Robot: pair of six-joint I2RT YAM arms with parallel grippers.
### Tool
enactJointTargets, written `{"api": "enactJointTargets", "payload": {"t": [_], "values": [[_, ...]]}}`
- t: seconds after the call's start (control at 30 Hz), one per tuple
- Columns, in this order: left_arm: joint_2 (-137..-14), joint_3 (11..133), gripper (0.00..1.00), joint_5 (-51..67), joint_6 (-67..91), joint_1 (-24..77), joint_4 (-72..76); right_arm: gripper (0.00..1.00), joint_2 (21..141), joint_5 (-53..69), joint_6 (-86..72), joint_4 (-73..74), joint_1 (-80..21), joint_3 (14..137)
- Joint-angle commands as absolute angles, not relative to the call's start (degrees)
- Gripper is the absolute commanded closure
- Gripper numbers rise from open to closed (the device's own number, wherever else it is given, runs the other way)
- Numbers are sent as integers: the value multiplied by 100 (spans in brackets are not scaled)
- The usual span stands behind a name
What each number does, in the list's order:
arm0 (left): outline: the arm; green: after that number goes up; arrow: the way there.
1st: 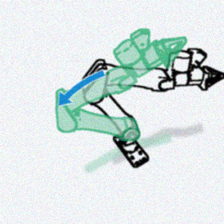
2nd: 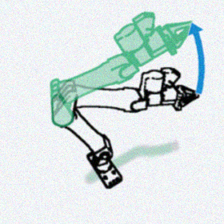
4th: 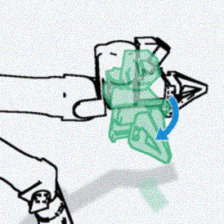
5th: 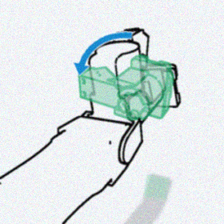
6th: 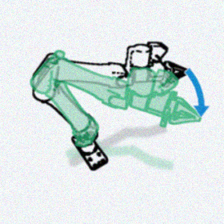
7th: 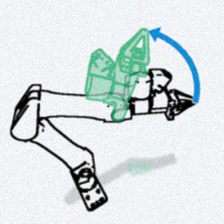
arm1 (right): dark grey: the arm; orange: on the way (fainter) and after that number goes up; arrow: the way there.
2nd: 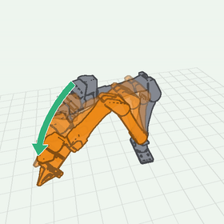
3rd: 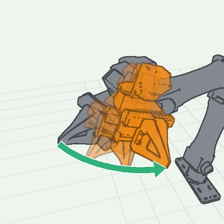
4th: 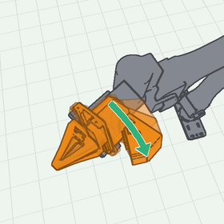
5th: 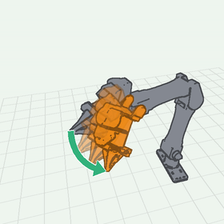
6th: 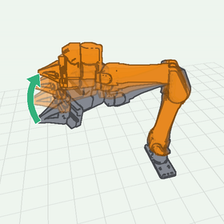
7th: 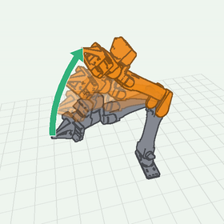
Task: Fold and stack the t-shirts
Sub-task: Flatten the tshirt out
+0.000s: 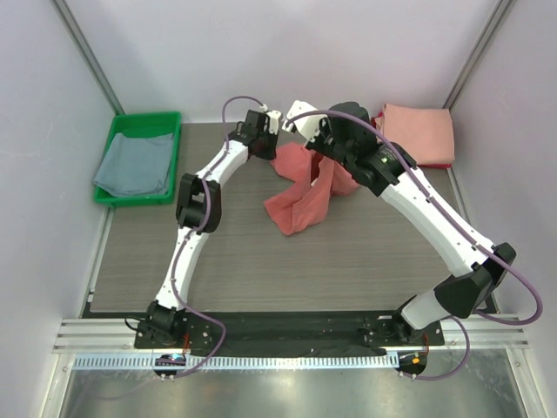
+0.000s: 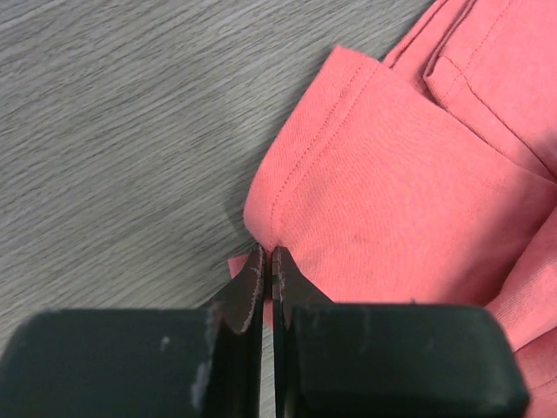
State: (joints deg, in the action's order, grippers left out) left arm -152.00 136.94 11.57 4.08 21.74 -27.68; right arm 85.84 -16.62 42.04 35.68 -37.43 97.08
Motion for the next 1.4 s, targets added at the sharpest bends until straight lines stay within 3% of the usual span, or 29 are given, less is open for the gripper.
{"api": "enactJointTargets", "payload": {"t": [0.0,0.07,0.3,0.43,0.5,0.57,0.73,0.97,1.37], "values": [[-15083,13764,100,1195,343,2154,-3032,99,8596,-1784,4122,3445,-3735,9914],[-14496,13450,100,1300,509,2092,-3163,99,8578,-1871,4192,3358,-3718,9853],[-10990,9786,100,1740,28,1793,-2891,99,8771,-1786,3403,2900,-2911,9563],[-9758,8467,100,1968,-464,1846,-4222,99,8886,-1433,3173,3059,-2400,9045],[-9326,8131,86,2178,-588,1863,-4674,99,8956,-1275,3121,3085,-2294,8842],[-9159,7763,64,2206,-642,1872,-5114,99,9035,-1170,3068,3094,-2294,8850],[-9087,7558,60,1715,-843,1872,-4686,99,9316,-976,3006,3217,-2294,9105],[-10010,7858,62,405,-2345,1714,-4211,99,9545,-888,2953,3314,-2285,9404],[-10722,7936,64,387,-2769,1679,-4184,99,9527,-861,2892,3331,-2294,9343]]}}
